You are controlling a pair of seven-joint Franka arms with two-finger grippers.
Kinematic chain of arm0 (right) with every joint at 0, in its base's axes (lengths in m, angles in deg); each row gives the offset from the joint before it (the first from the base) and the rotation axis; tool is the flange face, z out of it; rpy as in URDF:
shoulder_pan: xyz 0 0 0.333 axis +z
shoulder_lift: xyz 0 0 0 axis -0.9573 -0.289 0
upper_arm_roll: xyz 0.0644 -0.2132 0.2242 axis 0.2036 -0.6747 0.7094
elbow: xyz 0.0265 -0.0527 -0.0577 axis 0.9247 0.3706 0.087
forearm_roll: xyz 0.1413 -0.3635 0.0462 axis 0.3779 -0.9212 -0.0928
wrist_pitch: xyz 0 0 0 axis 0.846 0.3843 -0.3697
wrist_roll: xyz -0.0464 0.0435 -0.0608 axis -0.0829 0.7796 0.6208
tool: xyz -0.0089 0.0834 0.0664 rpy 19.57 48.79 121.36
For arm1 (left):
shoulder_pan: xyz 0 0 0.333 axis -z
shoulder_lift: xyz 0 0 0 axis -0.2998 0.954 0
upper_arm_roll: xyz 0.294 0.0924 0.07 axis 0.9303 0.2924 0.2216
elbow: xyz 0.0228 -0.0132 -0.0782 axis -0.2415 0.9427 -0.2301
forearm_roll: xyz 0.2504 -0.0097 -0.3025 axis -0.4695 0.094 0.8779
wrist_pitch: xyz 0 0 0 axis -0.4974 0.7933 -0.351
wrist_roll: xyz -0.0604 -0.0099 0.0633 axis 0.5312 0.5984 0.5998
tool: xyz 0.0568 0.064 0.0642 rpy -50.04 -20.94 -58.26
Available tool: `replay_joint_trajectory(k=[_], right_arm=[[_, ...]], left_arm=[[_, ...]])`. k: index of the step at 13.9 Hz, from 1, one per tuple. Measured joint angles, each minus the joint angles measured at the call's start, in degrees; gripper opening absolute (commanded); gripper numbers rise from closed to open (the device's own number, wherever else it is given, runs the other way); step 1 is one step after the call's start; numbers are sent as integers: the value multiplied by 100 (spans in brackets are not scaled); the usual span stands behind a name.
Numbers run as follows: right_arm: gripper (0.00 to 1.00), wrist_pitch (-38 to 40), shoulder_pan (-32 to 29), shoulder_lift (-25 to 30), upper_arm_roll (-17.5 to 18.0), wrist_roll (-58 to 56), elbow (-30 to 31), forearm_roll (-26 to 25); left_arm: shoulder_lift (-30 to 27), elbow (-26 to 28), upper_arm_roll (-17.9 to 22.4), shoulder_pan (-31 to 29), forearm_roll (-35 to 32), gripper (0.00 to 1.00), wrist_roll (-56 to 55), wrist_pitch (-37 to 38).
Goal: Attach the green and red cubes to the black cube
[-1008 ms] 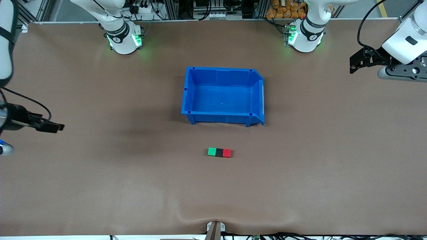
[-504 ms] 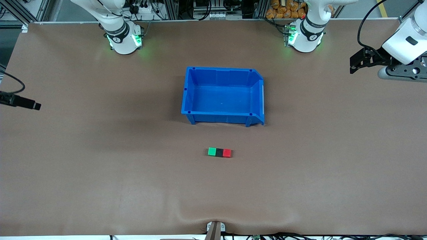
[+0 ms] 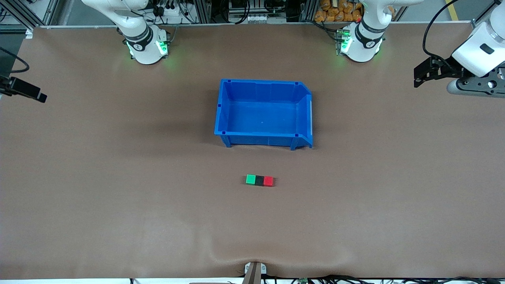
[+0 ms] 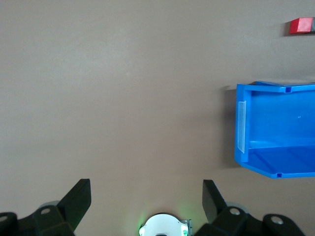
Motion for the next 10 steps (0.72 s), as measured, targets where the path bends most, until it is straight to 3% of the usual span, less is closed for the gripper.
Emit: replay_joint_trajectory(k=[5,10], right_arm=[[100,-478,166,592,-195,-87,794,0],[100,-558,274,663,-189,-100,861,0]], left_arm=[[0,0,0,0,0,100,0,-3],[1,0,0,0,0,100,0,-3]])
